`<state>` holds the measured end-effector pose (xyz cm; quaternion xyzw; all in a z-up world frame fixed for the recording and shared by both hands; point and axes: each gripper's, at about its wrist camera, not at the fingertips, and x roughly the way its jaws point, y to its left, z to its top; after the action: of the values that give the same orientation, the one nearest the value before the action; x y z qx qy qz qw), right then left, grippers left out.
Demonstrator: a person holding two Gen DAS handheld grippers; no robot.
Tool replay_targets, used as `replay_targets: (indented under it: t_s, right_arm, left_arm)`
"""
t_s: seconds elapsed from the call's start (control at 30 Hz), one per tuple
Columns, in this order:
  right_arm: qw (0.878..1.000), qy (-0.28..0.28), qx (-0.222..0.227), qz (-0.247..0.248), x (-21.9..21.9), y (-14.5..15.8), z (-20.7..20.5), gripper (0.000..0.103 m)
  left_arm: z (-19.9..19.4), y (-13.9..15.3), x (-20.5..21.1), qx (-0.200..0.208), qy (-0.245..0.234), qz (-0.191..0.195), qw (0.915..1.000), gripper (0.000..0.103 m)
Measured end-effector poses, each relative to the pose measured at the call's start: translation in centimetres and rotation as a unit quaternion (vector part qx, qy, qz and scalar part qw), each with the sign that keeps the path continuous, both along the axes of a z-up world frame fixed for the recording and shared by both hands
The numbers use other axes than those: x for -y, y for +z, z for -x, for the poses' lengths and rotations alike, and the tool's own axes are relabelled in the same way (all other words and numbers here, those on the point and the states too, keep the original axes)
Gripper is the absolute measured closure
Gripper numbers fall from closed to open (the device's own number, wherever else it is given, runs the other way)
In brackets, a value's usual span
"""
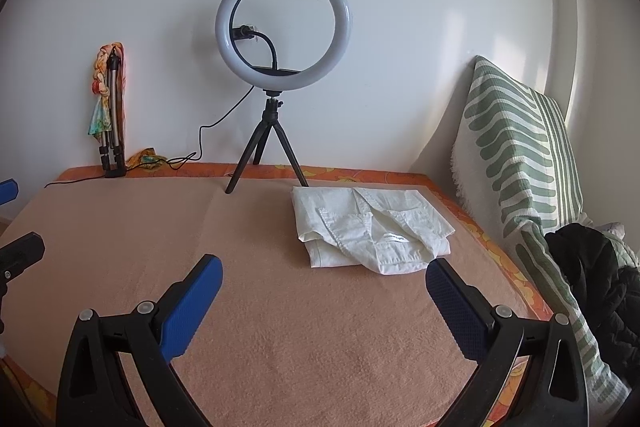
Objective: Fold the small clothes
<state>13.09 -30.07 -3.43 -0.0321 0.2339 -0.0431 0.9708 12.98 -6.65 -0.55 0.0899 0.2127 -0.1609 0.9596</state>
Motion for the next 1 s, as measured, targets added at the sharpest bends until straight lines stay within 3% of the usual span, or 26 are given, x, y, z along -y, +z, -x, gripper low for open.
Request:
replay_targets:
  t_s: [1.0]
  right_arm:
    - [1.000,0.007,-0.002,-0.003,-0.47,-0.01,0.21,0.000]
  left_arm:
    - [0.73,-0.02,-0.14,0.007,0.005,-0.008,0.9999,0.001]
